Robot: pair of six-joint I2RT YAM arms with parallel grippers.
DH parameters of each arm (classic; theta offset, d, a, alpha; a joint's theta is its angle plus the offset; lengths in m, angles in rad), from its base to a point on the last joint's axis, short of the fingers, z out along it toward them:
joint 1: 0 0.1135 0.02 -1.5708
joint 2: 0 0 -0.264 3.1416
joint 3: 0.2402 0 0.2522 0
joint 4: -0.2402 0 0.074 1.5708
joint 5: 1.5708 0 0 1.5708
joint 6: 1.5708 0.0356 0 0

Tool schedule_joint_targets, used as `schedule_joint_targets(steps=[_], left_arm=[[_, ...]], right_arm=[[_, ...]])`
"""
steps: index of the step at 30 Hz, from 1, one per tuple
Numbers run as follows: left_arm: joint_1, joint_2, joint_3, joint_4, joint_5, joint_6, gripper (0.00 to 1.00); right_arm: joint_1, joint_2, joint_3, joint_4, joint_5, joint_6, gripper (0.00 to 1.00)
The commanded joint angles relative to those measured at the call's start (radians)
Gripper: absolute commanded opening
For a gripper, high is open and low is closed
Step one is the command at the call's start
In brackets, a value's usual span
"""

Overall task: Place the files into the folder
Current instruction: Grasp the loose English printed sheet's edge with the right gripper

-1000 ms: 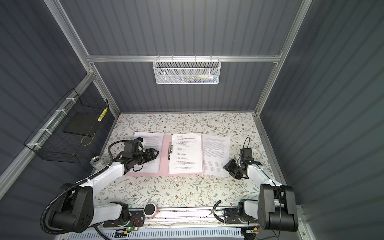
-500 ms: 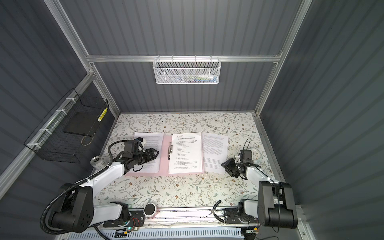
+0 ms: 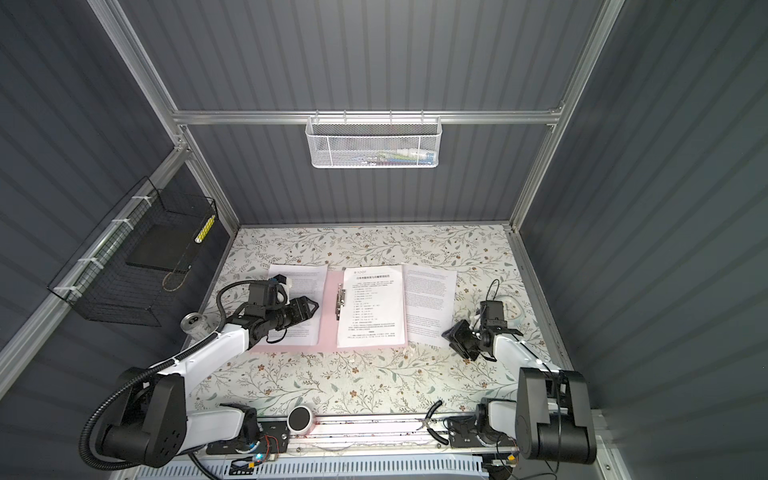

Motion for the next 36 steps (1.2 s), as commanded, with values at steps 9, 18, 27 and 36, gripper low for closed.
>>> schedule_joint_targets(steps=[9, 18, 27, 36], left_arm=[[-0.010, 0.001, 0.031, -0.015, -0.017, 0.017, 0.71], [-0.016, 0.014, 0.034, -0.004, -0.011, 0.009, 0.71], [-0.016, -0.011, 0.030, -0.029, -0.029, 0.016, 0.71], [-0.016, -0.073, 0.030, -0.047, -0.006, 0.017, 0.72]], right_arm=[[0.000, 0.060, -0.030, 0.115, -0.015, 0.055, 0.36], [0.004, 0.108, -0.007, 0.171, -0.012, 0.072, 0.29], [0.012, 0.174, 0.021, 0.212, -0.048, 0.071, 0.00], [0.011, -0.018, 0.231, -0.056, 0.031, 0.024, 0.00]])
